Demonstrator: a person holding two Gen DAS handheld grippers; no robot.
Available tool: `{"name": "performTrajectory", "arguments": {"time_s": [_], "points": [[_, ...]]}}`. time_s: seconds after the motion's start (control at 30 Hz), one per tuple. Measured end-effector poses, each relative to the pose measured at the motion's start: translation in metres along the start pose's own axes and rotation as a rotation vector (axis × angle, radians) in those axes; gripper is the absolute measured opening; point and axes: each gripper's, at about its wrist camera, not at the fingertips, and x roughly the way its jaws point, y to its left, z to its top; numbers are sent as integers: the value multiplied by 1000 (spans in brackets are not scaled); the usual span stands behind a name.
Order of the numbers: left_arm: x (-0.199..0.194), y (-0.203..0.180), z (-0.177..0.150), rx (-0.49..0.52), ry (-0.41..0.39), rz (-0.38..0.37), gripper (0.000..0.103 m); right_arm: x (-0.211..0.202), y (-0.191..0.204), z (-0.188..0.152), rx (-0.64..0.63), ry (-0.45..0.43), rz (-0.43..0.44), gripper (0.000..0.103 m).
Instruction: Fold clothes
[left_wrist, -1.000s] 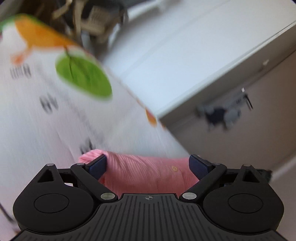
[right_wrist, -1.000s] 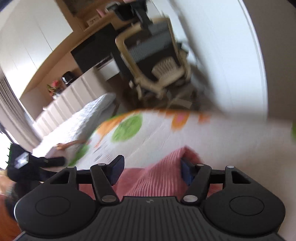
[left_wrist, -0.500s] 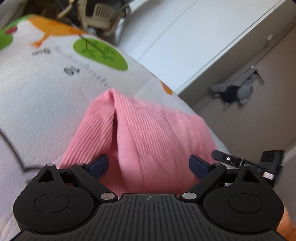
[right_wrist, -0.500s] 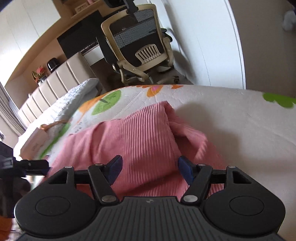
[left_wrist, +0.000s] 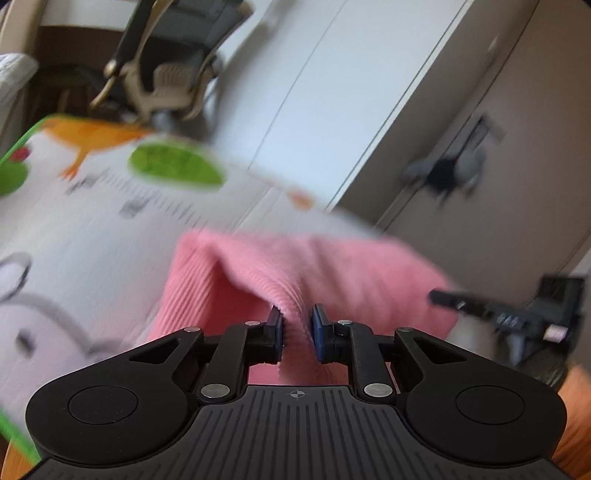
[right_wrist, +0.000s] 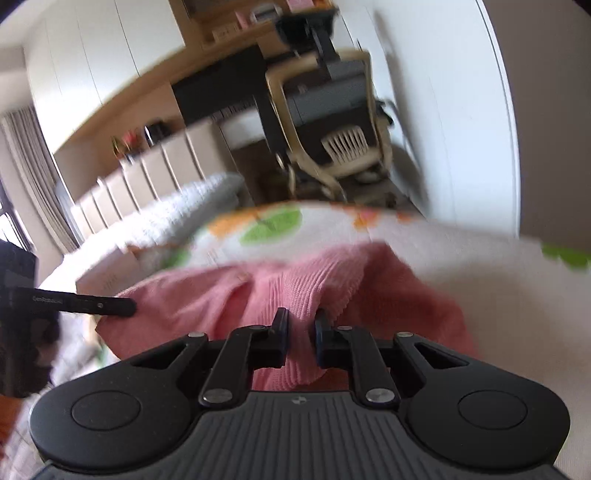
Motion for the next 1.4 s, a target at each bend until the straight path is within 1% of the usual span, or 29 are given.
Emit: {"name": "performTrajectory", "arguments": {"time_s": [0.07, 0.13, 0.17, 0.2, 0.23, 0.3, 0.37, 0.4, 0.43, 0.47, 0.5, 0.53, 0.6, 0.63, 0.67, 0.73, 0.77, 0.8, 0.87, 0.97, 1.0, 1.07, 1.1, 1.2, 1.23, 1.3, 1.33, 1.37, 1.4], "points": [[12, 11, -16, -9, 58, 71, 26, 7, -2, -13, -16, 24, -42, 17], [12, 17, -18, -30, 70, 68, 34, 15, -4, -22, -46, 36, -89, 28], [11, 19, -19, -36, 72, 66, 35, 14, -1, -20, -76, 25, -104, 30], [5, 16, -15, -17, 46, 55, 37, 11, 3, -17, -114, 10, -122, 32], [-3, 11, -10, 7, 13, 46, 48, 8, 8, -12, -158, -7, -141, 36], [-19, 0, 1, 56, -70, 30, 63, 1, 16, -2, -234, -51, -179, 40], [-29, -14, 11, 96, -146, 0, 71, -6, 23, 8, -267, -101, -181, 41], [-29, -18, 16, 100, -167, -30, 72, -9, 25, 13, -258, -125, -160, 42], [-25, -20, 19, 89, -174, -65, 73, -11, 27, 18, -245, -142, -133, 47], [-15, -20, 20, 64, -158, -101, 73, -9, 29, 18, -235, -138, -100, 50], [-4, -20, 20, 38, -141, -138, 73, -3, 32, 15, -235, -112, -70, 54], [7, -19, 20, 13, -122, -171, 74, 3, 35, 12, -235, -87, -39, 55], [37, -16, 9, -35, -48, -174, 74, 18, 41, 3, -239, -19, 7, 58], [51, -11, 3, -54, -18, -159, 75, 28, 42, -6, -253, 29, -1, 58], [63, -6, -3, -72, 8, -147, 74, 34, 44, -12, -274, 47, -14, 58], [64, 0, -6, -92, -7, -168, 75, 40, 45, -22, -303, 73, -29, 59], [64, 4, -7, -102, -14, -179, 75, 34, 44, -18, -292, 67, -14, 59], [64, 7, -8, -112, -21, -190, 75, 27, 40, -12, -262, 50, 6, 63], [65, 14, -11, -132, -36, -211, 75, 13, 20, 1, -134, -4, 50, 66], [63, 20, -14, -163, -49, -230, 76, 4, -18, 8, 95, -31, 66, 68], [62, 16, -14, -142, -48, -224, 78, 4, -26, 9, 156, -32, 78, 68], [59, 8, -14, -100, -43, -212, 91, 15, -28, 8, 231, -12, 127, 68], [59, 1, -14, -67, -38, -202, 94, 20, -28, 8, 269, -2, 151, 68], [59, -10, -16, 0, -25, -166, 94, 35, -31, 7, 381, 28, 225, 68], [59, -9, -16, -12, -25, -166, 94, 35, -29, 11, 399, 12, 265, 68], [58, -4, -15, -42, -23, -168, 94, 16, -14, 32, 371, -108, 392, 68], [58, -2, -14, -56, -23, -165, 94, 3, -8, 42, 345, -170, 433, 68], [58, 0, -14, -67, -23, -161, 94, -8, -4, 49, 302, -218, 429, 68], [58, 2, -14, -71, -23, -155, 94, -19, 1, 54, 245, -256, 394, 69]]}}
